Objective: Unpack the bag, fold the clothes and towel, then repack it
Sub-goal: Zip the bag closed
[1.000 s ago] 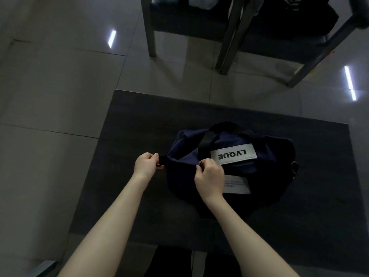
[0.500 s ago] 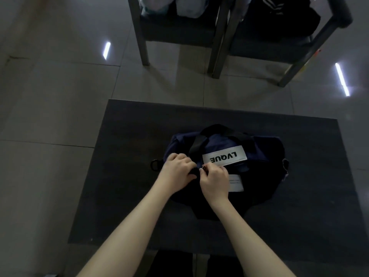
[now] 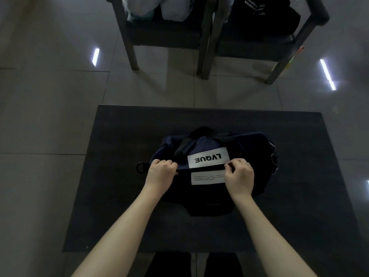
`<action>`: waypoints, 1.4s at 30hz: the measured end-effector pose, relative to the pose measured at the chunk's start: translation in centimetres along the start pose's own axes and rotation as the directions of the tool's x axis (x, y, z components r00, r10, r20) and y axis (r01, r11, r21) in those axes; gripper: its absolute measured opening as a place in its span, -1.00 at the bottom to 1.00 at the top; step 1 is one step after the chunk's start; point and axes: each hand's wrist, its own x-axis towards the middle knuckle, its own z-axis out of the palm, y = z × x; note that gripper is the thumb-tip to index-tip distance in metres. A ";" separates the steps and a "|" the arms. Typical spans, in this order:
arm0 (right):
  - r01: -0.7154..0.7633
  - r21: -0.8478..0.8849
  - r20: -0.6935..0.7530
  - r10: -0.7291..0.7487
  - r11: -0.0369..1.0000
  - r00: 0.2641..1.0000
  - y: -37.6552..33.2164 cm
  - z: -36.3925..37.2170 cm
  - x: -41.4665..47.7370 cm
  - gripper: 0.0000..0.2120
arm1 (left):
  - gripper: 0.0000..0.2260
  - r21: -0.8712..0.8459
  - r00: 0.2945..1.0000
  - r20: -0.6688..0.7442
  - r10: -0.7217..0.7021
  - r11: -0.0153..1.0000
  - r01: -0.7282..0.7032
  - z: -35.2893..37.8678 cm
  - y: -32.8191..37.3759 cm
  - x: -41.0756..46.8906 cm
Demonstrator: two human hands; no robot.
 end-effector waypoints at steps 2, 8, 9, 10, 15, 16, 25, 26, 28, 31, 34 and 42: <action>-0.022 -0.004 -0.039 0.022 1.000 0.999 0.9 -0.9 0.2 -0.94 | -0.83 0.011 1.000 0.015 -0.002 1.000 0.002 -0.4 0.2 0.0; -0.088 -0.013 -0.077 0.087 0.996 0.993 2.5 -2.5 0.6 -0.93 | -0.75 0.043 0.997 0.078 0.008 0.999 -0.012 -0.9 0.6 0.0; -0.084 -0.017 -0.070 0.083 0.996 0.994 2.5 -2.5 0.4 -0.92 | -0.75 0.007 1.000 0.023 0.021 1.000 -0.021 -1.1 1.2 0.2; -0.081 -0.016 -0.066 0.080 0.997 0.995 2.6 -2.5 0.2 -0.92 | -0.72 -0.026 0.999 -0.019 0.045 0.999 -0.045 -1.4 2.1 0.4; -0.079 0.053 -0.055 0.082 0.995 0.995 2.9 -2.4 0.0 -0.90 | -0.51 -0.064 0.975 -0.072 0.211 0.974 -0.216 -2.0 9.6 3.5; -0.071 0.064 -0.053 0.074 0.995 0.996 3.1 -2.5 0.1 -0.90 | -0.54 -0.058 0.973 -0.071 0.220 0.973 -0.224 -1.9 11.2 4.3; -0.012 0.065 -0.105 0.019 0.998 0.994 8.3 -6.1 4.2 -0.92 | -0.75 -0.017 0.994 -0.083 0.076 0.997 -0.078 -2.6 15.3 6.7; -0.038 0.057 -0.090 0.043 0.998 0.995 9.3 -6.8 5.0 -0.90 | -0.75 -0.007 0.996 -0.073 0.050 0.999 -0.051 -2.6 15.3 6.6; -0.016 0.030 -0.035 0.017 0.999 0.999 10.8 -7.6 6.1 -0.87 | -0.74 0.025 0.999 -0.037 -0.002 1.000 0.003 -2.6 15.5 6.6; 0.037 0.056 0.054 -0.040 0.998 0.998 11.7 -8.0 6.6 -0.84 | -0.73 0.049 0.996 -0.002 -0.084 0.995 0.084 -2.2 16.5 6.5; 0.062 0.103 0.122 -0.075 0.993 0.990 12.4 -8.4 6.8 -0.83 | -0.77 0.047 0.987 0.026 -0.159 0.986 0.158 -1.8 17.4 6.5; 0.127 0.262 0.194 -0.181 0.957 0.964 14.7 -9.1 7.9 -0.82 | -0.44 -0.249 0.999 0.012 -0.047 0.967 0.048 -3.1 22.8 7.6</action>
